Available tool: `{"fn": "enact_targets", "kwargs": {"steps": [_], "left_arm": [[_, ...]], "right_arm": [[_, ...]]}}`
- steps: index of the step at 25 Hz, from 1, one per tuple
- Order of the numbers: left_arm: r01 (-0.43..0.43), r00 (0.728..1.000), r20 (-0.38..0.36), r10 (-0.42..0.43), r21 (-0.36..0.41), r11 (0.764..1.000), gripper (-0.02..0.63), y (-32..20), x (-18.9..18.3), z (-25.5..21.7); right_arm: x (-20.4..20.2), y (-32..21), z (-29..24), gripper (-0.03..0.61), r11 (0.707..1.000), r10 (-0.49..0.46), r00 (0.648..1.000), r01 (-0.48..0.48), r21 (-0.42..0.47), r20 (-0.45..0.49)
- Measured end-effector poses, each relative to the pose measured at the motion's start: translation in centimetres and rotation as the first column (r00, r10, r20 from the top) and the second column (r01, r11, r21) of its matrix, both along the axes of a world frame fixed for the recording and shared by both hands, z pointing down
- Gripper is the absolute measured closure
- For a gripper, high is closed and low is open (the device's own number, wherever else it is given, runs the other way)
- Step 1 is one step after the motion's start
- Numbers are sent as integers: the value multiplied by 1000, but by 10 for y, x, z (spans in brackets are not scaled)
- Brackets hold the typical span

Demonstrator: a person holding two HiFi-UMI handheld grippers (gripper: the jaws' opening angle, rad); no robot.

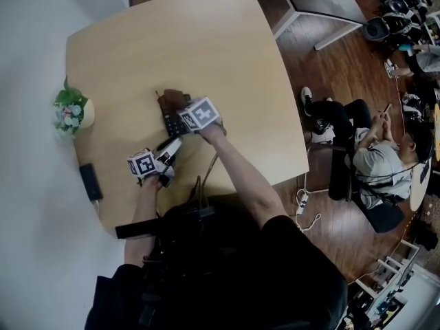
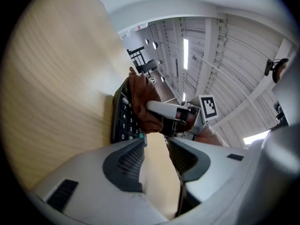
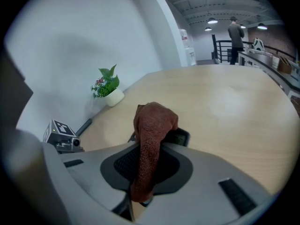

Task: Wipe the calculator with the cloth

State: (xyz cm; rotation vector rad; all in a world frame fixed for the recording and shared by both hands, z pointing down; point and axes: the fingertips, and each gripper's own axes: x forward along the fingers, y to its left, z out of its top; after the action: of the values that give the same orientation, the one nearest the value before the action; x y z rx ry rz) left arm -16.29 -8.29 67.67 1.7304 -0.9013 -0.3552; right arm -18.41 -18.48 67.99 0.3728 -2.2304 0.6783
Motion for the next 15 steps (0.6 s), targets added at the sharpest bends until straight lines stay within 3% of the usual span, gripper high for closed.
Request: {"fn": "enact_targets", "kwargs": {"steps": [5, 10, 13, 15], "left_arm": [[-1, 1000, -6, 1, 21, 1000, 460, 1, 1, -2], [8, 1000, -24, -7, 36, 999, 462, 11, -1, -8], [70, 997, -31, -69, 36, 997, 460, 20, -19, -11], [128, 991, -48, -126, 29, 991, 459, 28, -35, -13]], "right_arm": [[50, -26, 5, 522, 995, 98, 995, -98, 0, -28], [94, -40, 3, 522, 988, 146, 983, -140, 59, -112], [79, -36, -22, 522, 986, 38, 993, -20, 168, -107], [50, -30, -40, 522, 956, -90, 990, 117, 269, -111]]}}
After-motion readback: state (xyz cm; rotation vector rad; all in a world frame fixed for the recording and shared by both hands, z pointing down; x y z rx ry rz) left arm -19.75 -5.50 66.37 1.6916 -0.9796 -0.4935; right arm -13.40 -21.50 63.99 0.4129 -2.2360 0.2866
